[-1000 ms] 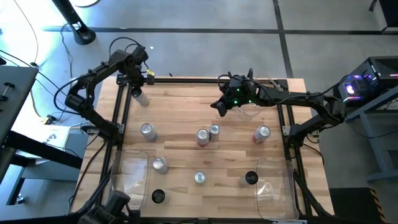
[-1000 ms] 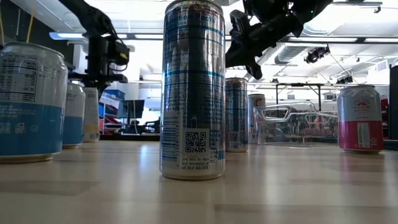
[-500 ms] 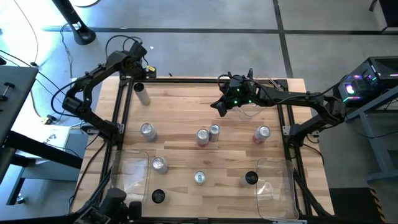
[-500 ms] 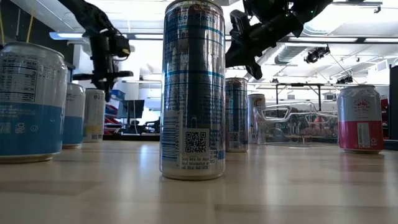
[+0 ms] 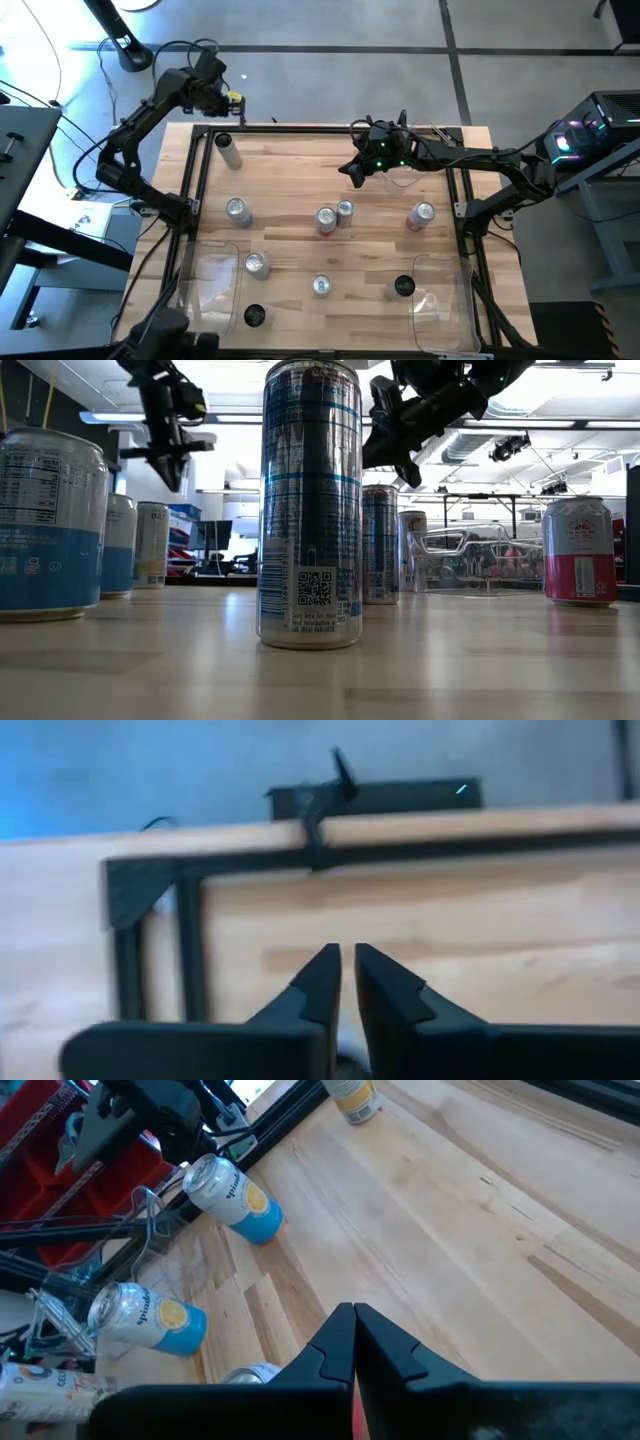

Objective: Sort soda cans
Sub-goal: Put the top left white-yellow soda can into the top transparent bin

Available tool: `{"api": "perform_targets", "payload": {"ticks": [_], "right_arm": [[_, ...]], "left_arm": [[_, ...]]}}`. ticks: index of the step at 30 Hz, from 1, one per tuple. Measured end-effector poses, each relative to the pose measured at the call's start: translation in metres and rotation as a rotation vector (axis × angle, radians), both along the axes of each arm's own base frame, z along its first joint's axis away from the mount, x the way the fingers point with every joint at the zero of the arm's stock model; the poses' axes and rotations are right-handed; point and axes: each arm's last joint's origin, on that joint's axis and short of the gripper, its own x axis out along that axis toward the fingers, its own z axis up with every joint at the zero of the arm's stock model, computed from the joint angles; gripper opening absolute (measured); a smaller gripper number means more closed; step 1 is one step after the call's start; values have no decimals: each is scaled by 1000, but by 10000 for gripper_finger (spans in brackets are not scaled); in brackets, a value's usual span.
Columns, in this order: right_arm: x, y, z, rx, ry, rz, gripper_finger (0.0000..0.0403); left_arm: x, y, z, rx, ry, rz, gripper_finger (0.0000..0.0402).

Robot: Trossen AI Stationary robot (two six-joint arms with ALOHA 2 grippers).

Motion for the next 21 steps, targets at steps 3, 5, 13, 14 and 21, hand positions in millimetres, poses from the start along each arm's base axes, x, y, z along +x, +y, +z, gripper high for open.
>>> {"api": "perform_targets", "payload": {"ticks": [3, 5, 13, 14, 21], "right_arm": [[0, 0, 0, -11, 0, 6, 0], [0, 0, 0, -27, 1, 16, 0], [0, 1, 0, -23, 6, 26, 0], [0, 1, -1, -15, 5, 36, 0], [-1, 2, -2, -18, 24, 55, 0]], "left_arm": [[-4, -15, 8, -9, 43, -20, 73], [-4, -23, 13, -2, 36, -30, 100], [6, -44, 15, -51, 43, -73, 218], [8, -44, 14, -61, 51, -76, 232], [20, -43, 1, -117, 124, -68, 307]]}}
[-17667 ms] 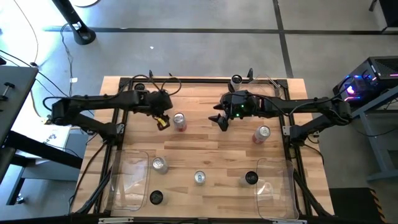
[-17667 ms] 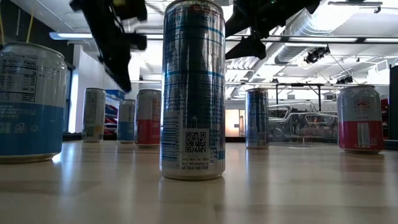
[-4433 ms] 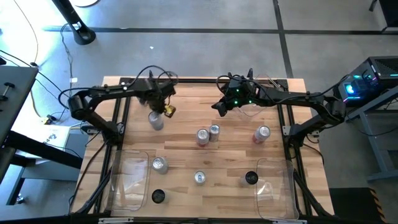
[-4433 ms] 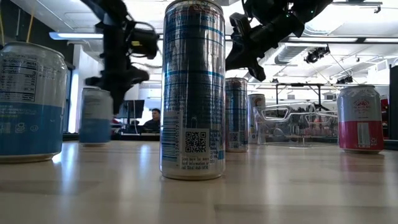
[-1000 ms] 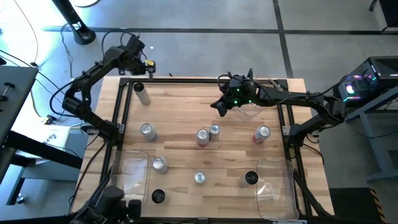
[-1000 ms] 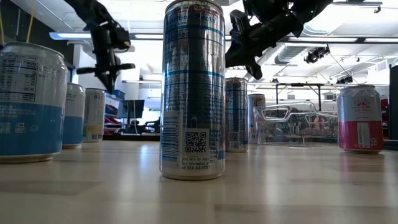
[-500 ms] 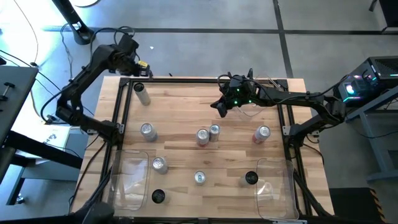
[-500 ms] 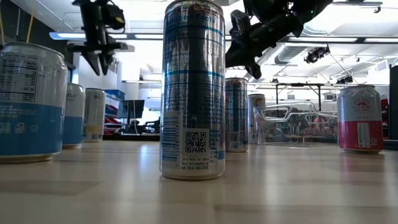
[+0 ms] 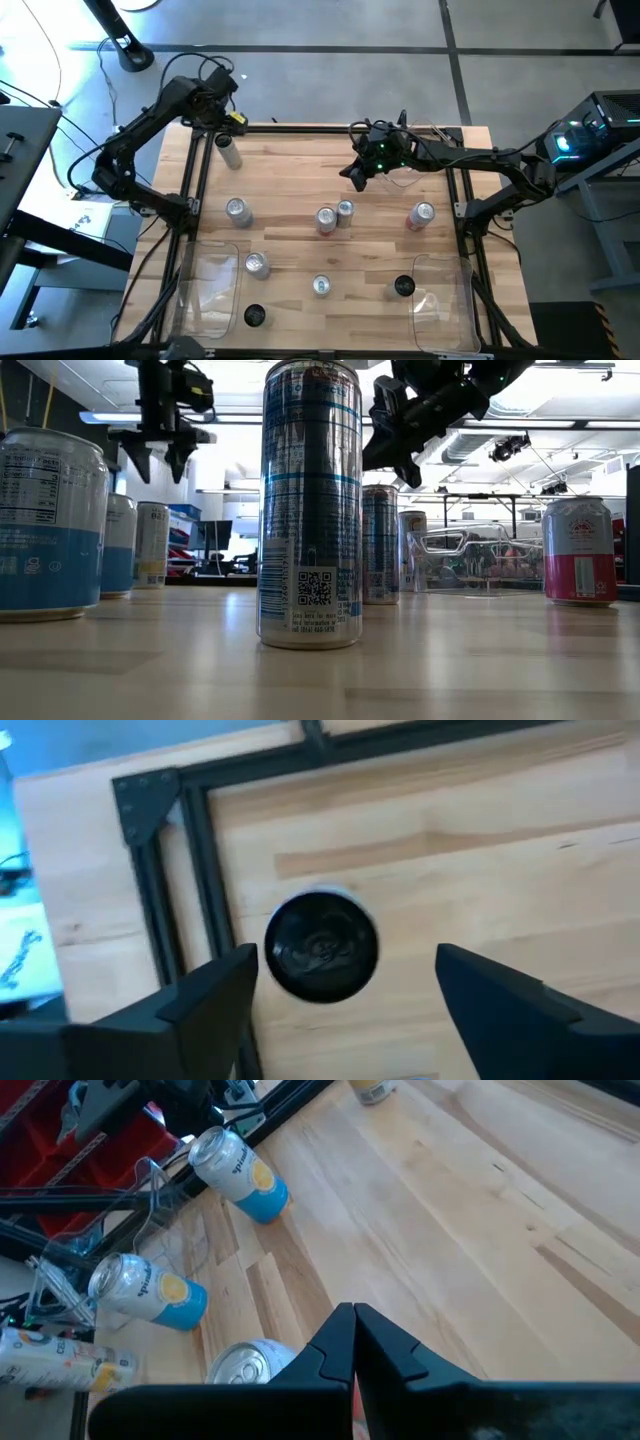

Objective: Sort soda cans
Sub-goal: Put the top left white-yellow soda can into the top transparent bin

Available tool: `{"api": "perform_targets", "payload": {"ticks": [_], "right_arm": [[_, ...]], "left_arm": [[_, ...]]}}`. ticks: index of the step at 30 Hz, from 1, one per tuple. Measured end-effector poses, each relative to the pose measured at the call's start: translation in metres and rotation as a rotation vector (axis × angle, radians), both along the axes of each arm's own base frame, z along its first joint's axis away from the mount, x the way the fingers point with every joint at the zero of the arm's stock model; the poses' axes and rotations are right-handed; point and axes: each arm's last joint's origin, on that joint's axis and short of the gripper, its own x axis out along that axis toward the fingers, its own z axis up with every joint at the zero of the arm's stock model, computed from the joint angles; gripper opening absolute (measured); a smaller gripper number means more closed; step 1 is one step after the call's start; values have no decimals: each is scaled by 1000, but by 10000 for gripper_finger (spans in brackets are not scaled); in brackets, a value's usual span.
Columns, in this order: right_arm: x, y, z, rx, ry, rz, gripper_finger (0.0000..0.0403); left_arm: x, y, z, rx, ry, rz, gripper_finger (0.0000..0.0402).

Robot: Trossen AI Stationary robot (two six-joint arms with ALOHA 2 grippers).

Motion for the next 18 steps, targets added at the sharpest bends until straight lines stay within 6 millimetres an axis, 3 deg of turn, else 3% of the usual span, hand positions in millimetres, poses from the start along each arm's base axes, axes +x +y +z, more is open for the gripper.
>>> {"api": "perform_targets", "payload": {"ticks": [9, 18], "right_arm": [[0, 0, 0, 0, 1, 1, 0], [0, 0, 0, 9, 1, -5, 0]], "left_arm": [[5, -4, -38, -51, 20, 56, 319], [8, 0, -41, -9, -15, 76, 319]]}}
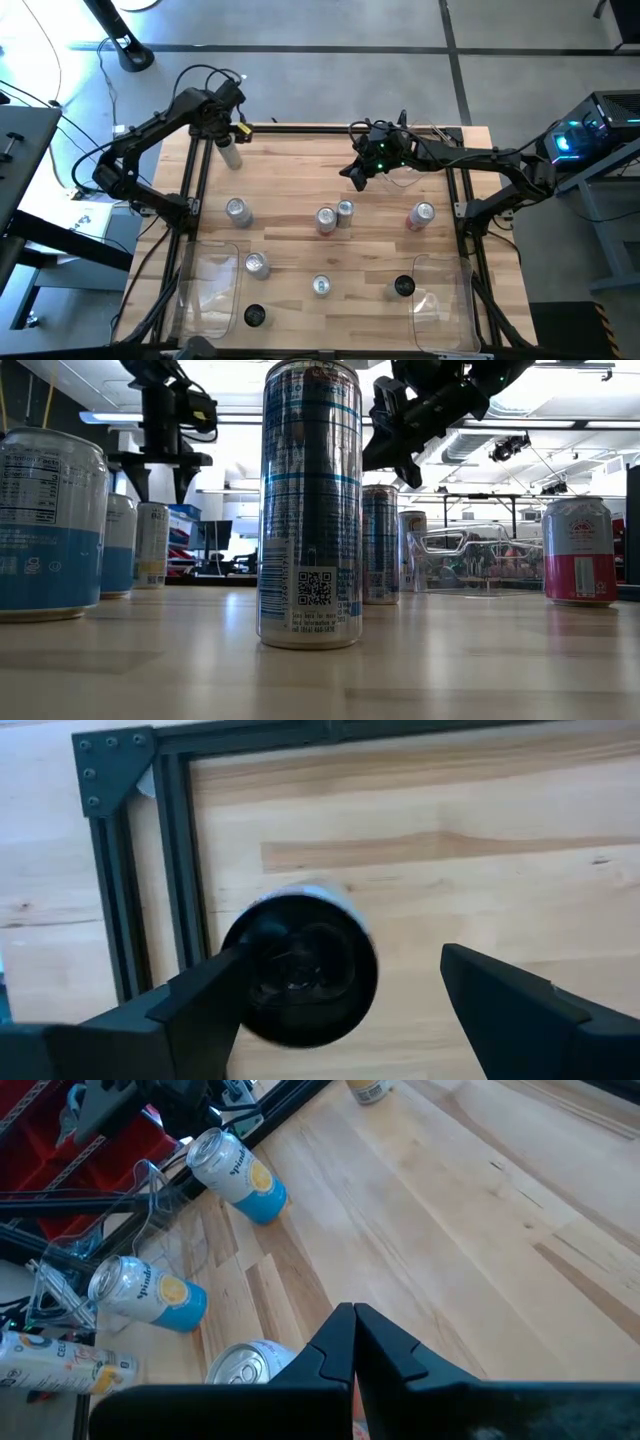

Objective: Sort soda cans
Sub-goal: Put the top left white-yellow soda can into the top transparent bin

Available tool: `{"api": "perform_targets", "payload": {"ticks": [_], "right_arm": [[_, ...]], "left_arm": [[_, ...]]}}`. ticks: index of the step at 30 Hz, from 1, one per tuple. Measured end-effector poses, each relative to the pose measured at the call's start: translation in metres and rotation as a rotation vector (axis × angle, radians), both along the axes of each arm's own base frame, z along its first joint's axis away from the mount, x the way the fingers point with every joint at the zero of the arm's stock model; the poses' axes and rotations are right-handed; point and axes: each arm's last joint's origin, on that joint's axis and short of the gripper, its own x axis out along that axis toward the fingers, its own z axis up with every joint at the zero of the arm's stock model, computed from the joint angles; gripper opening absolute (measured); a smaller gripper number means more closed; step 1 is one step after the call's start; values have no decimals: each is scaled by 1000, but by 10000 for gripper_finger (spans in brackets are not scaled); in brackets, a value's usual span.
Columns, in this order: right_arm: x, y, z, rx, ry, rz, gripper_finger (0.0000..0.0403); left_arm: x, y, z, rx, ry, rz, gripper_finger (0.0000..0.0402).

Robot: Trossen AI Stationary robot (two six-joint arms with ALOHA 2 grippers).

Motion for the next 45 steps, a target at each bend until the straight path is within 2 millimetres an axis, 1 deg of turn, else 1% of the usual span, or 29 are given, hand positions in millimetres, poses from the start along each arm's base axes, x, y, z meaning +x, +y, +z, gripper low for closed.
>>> {"api": "perform_targets", "payload": {"ticks": [4, 7, 10, 13, 16, 21, 25, 31, 34, 37, 39, 41, 42, 45], "right_arm": [[0, 0, 0, -2, 0, 1, 0], [0, 0, 0, -2, 0, 0, 0], [0, -1, 0, -8, 0, 3, 0], [0, -1, 0, -8, 0, 3, 0], [0, -1, 0, -9, 0, 3, 0], [0, -1, 0, -9, -1, 3, 0], [0, -1, 0, -3, -1, -1, 0], [0, -1, 0, -3, -1, -1, 0], [0, -1, 0, -2, 0, -1, 0], [0, -1, 0, -2, 0, -1, 0], [0, -1, 0, 0, 0, -2, 0], [0, -1, 0, -2, -1, -2, 0], [0, -1, 0, -2, -4, -2, 0], [2, -1, 3, -14, -37, -3, 0]], "left_arm": [[-1, -2, 2, 11, 5, 0, 319], [0, -6, 7, 30, -6, -7, 319], [-4, -11, 13, 59, -8, -1, 319], [-10, -14, 16, 64, 38, 16, 319], [-14, -13, 10, 50, 64, 40, 319], [-13, -5, -4, 32, -16, 31, 319], [-15, -3, -11, 23, -11, 43, 319], [-20, -1, -30, -6, -11, 65, 319], [-22, -1, -34, -19, -2, 69, 318], [-22, -1, -34, -13, 2, 56, 304], [-21, 0, -34, 1, -1, 52, 281], [-21, 1, -34, 15, -6, 54, 247], [-20, 2, -34, 23, -9, 54, 240], [-19, 3, -34, 36, -16, 53, 240]]}}
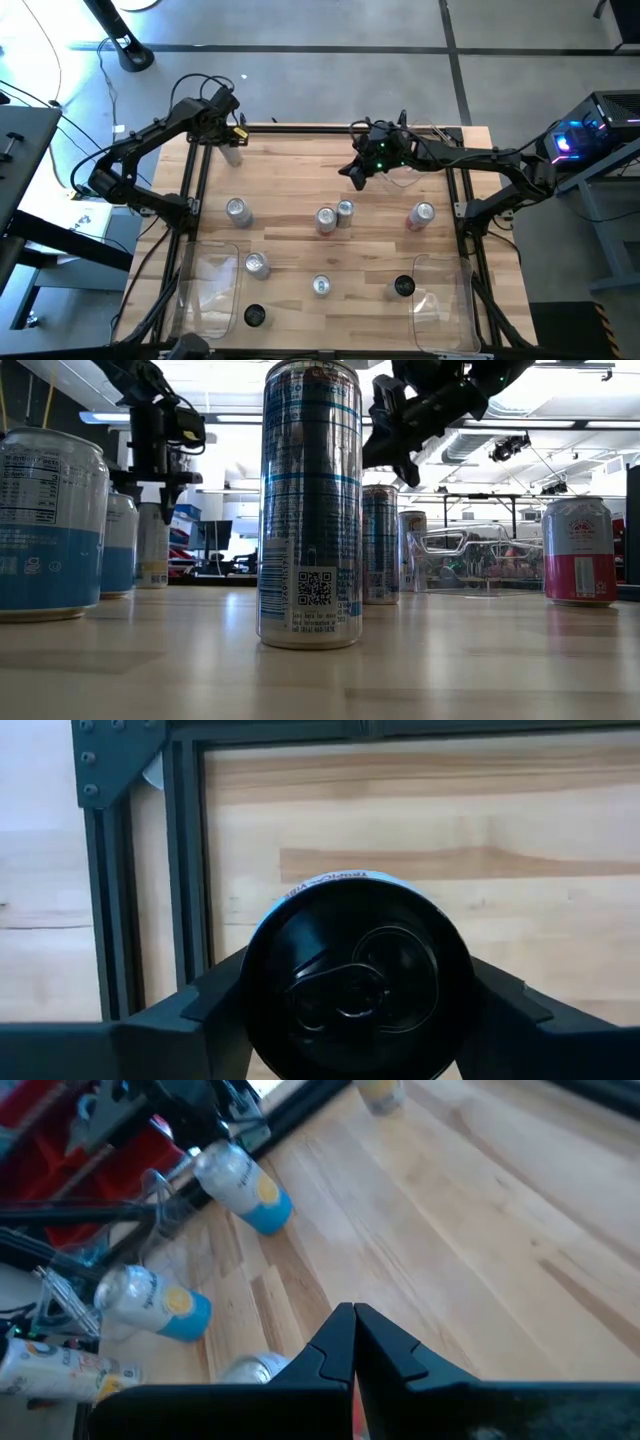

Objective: Sort soda cans
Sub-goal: Put the top left white-yellow soda can into the top transparent bin

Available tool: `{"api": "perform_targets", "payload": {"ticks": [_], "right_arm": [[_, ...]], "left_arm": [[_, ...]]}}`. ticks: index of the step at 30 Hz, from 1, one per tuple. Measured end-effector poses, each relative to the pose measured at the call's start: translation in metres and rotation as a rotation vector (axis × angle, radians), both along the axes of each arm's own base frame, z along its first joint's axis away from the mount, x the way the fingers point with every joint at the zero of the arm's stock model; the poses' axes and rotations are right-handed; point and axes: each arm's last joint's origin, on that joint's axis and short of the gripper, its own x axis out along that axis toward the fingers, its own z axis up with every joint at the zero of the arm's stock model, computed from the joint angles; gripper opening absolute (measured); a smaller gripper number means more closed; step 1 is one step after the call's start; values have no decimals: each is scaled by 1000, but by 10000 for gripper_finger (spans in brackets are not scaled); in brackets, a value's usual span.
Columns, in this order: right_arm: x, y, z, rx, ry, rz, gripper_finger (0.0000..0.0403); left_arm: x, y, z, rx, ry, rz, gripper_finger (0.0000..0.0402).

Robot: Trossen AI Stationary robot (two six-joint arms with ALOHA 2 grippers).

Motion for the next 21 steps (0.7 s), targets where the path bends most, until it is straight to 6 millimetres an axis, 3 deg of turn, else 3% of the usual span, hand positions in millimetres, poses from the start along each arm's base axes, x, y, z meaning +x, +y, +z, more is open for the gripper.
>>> {"api": "perform_targets", "payload": {"ticks": [4, 7, 10, 15, 18, 21], "right_arm": [[0, 0, 12, -31, -90, 9, 0], [-4, 2, 27, -42, -168, 3, 0], [-12, 6, 43, -75, -240, -5, 0], [-22, 16, 69, -146, -371, -47, 6], [-20, 24, 81, -173, -479, -29, 38], [-16, 33, 86, -164, -542, -3, 100]], "left_arm": [[1, -2, 1, -23, -17, -43, 240], [5, -4, 13, -10, -71, -86, 240], [10, -6, 39, 52, -151, -131, 240], [22, -12, 98, 202, -300, -214, 240], [35, -20, 128, 258, -373, -307, 240], [50, -29, 147, 292, -419, -382, 240]]}}
